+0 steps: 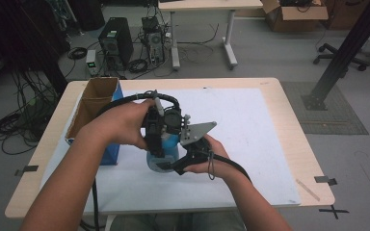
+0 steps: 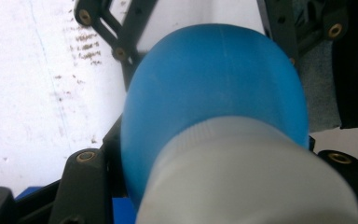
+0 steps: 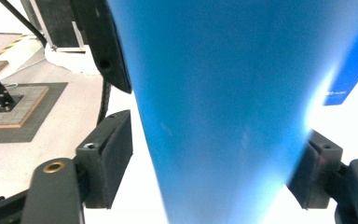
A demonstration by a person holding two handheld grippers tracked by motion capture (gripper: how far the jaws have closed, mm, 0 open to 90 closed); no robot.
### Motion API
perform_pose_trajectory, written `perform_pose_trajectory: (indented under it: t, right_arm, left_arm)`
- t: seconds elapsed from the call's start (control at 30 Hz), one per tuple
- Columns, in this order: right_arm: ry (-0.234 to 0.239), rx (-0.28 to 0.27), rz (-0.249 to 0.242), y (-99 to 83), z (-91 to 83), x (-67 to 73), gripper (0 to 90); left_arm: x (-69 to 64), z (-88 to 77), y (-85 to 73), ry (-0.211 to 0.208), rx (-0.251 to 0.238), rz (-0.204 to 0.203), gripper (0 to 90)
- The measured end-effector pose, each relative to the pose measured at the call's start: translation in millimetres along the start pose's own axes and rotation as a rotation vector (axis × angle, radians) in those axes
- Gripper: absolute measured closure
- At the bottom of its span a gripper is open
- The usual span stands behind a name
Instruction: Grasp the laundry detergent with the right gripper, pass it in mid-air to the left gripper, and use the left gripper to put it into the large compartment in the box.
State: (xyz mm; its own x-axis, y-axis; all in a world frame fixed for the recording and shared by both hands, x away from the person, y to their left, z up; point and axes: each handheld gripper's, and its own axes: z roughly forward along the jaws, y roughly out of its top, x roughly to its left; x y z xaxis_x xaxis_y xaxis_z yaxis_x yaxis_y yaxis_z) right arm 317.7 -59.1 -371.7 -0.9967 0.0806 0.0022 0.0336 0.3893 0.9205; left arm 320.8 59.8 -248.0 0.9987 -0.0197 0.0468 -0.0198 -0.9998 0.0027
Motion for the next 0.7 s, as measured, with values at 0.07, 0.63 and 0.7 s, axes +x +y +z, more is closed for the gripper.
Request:
perform_pose_trajectory:
  t: [0.07,0.63,0.7]
  right_arm:
    - [-0.007,-0.009,0.007,-2.5,-2.8,-1.8,22.9]
    - [-0.014,0.008,0.032,-5.2,-10.2,-6.0,4.2]
    - [-0.003,0.007,0.034,-5.4,-13.0,-6.9,1.6]
  left_arm:
    - [0.9,-1.1,-0.6,0.001,0.003,-0.006,39.9]
    - [5.5,-6.5,-0.2,0.007,0.005,-0.015,39.8]
    - [6.5,-6.4,-0.9,0.004,0.004,-0.022,39.8]
